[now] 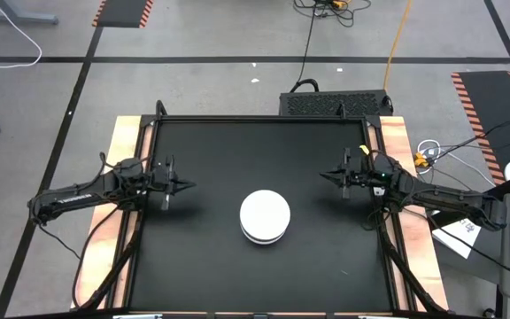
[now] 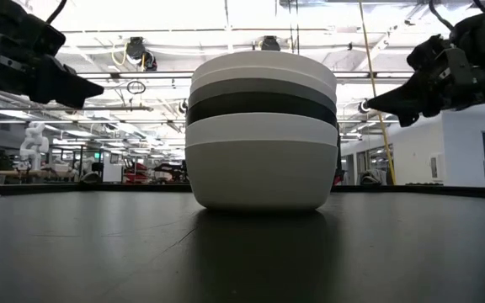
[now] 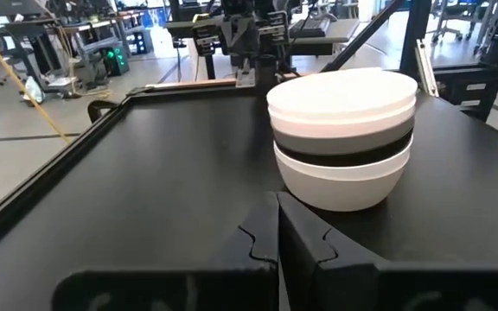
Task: Nest bowls inside each other
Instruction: Return to Home Position
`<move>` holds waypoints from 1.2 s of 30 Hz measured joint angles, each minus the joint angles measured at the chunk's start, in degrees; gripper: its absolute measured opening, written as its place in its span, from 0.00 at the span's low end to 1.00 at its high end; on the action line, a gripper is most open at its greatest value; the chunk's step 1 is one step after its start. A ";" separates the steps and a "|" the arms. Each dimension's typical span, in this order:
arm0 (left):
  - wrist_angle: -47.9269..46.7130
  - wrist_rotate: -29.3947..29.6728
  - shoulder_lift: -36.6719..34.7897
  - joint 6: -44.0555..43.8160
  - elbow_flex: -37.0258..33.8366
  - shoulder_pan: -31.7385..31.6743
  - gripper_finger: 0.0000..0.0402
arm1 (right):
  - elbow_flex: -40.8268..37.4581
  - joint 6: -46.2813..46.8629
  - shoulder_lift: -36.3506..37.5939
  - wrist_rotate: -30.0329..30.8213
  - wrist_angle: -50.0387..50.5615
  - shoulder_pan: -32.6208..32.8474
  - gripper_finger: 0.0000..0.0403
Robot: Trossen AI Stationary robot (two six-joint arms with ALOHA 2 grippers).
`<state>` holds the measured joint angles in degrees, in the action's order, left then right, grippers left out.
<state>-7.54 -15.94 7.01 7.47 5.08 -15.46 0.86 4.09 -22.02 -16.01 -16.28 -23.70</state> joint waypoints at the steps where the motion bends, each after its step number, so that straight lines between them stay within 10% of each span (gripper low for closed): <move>1: 0.00 0.23 0.00 -0.01 0.00 0.00 0.00 | 0.00 -0.05 0.01 0.04 0.05 0.00 0.00; 36: -0.75 -6.52 0.00 -2.17 0.00 0.02 0.03 | 0.00 -0.30 -0.01 -0.59 1.34 0.00 0.00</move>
<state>-8.29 -22.46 7.01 5.30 5.08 -15.44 0.86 3.79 -22.03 -16.60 -14.94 -23.70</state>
